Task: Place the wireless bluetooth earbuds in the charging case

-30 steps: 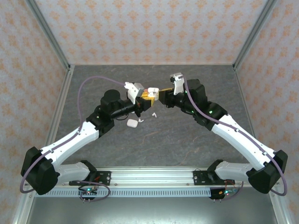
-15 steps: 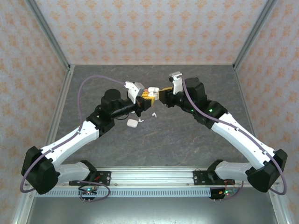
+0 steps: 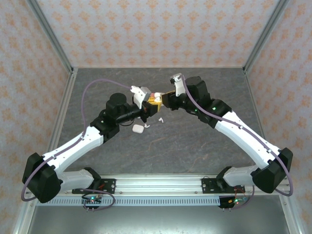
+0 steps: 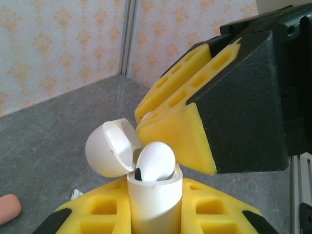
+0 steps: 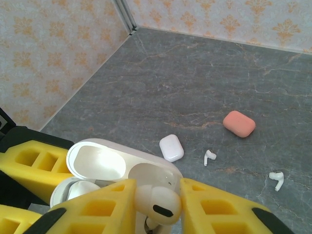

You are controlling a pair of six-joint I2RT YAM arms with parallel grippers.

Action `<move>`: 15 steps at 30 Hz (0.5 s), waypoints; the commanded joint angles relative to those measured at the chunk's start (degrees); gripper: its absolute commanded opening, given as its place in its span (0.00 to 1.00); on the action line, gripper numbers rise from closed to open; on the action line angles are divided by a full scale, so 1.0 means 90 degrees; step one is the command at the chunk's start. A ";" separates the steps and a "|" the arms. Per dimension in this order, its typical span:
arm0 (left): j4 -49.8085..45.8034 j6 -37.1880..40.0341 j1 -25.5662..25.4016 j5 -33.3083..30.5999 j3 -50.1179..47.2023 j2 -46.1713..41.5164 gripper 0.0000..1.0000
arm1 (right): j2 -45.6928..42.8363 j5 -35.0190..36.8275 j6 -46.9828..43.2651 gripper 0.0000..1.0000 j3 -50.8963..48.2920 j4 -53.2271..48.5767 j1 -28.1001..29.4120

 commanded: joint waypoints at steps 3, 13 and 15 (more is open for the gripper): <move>0.0601 0.0014 -0.0042 0.0140 0.0105 -0.0068 0.00 | 0.0169 -0.0157 0.0066 0.28 0.0315 -0.0448 0.0059; 0.0659 0.0017 -0.0039 0.0171 0.0098 -0.0078 0.00 | 0.0155 -0.0111 0.0185 0.33 0.0507 -0.0413 0.0024; 0.0654 0.0009 -0.0043 0.0173 0.0090 -0.0088 0.00 | 0.0141 -0.0137 0.0212 0.34 0.0554 -0.0396 0.0010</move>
